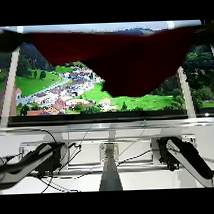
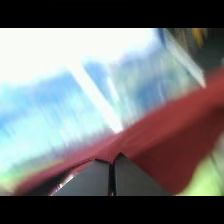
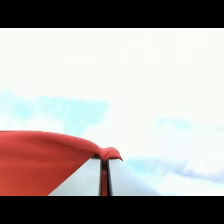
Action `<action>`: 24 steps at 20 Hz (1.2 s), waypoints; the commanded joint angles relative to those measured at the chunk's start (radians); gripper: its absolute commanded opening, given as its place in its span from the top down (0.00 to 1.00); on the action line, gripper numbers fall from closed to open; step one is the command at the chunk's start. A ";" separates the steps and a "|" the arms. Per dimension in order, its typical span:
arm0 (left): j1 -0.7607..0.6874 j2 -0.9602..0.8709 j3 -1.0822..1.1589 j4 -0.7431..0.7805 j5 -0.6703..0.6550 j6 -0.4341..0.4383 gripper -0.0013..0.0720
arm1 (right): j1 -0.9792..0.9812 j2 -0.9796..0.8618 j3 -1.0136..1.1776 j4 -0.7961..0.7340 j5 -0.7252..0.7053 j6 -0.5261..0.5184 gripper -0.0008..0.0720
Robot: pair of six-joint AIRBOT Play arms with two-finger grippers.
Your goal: Fold the clothes and pants, and hang the long-sleeved shirts on hangers.
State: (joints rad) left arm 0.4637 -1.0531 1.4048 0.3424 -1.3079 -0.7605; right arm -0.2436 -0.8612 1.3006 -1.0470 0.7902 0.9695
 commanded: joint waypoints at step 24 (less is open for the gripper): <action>-0.074 -0.205 -0.005 0.403 0.130 -0.080 0.97 | 0.002 -0.370 0.217 0.212 0.291 0.141 0.97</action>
State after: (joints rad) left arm 0.5442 -1.0435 1.3998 0.6010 -1.1141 -0.9596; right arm -0.2420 -1.0340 1.5166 -0.8822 0.9833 1.1000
